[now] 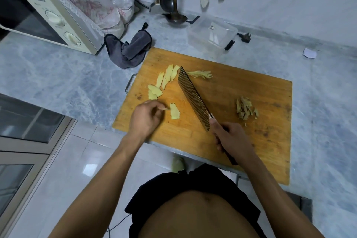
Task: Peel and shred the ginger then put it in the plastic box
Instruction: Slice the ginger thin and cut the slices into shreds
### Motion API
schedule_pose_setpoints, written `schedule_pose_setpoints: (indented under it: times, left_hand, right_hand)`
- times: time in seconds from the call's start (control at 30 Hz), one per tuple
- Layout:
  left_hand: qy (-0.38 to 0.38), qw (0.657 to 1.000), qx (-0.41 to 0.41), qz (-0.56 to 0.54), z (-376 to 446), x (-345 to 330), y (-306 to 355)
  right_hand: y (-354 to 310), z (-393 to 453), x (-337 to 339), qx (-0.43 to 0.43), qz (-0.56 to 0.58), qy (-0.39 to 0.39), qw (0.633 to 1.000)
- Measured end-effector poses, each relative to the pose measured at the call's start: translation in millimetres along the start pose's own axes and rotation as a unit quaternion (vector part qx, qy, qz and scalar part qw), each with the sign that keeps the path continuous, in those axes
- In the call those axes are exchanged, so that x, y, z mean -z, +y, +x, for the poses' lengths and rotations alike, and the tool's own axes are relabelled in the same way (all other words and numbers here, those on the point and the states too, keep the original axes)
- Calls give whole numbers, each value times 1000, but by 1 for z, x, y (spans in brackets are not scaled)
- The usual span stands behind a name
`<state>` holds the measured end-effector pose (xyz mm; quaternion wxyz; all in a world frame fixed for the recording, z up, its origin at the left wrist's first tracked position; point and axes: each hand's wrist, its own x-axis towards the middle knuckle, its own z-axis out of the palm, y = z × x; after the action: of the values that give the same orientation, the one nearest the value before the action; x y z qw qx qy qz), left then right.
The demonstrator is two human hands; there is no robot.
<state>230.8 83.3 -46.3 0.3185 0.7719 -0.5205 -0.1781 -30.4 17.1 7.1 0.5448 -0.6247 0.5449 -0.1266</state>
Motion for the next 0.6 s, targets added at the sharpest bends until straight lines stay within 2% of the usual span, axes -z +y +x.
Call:
schedule_pose_setpoints:
  times: [0.1,0.33,0.43,0.5,0.6]
  left_hand:
    - [12,998,-59,-20,-1,-20,4]
    - [-12,996,-91,-15,-1,-33,-2]
    - [13,1000,14,-2,-9,-30,9]
    - [28,994,109,4,-13,-30,21]
    - [20,980,197,-2,-13,-34,37]
  right_hand:
    - [1,-1,1,-6,5,2,1000]
    - [7,-4,-1,-10,-1,3,1000]
    - [10,-5,0,-4,-5,-1,1000]
    - [11,-5,1,-5,-9,-6,1000]
    - [11,-3,0,-9,-25,-13,1000]
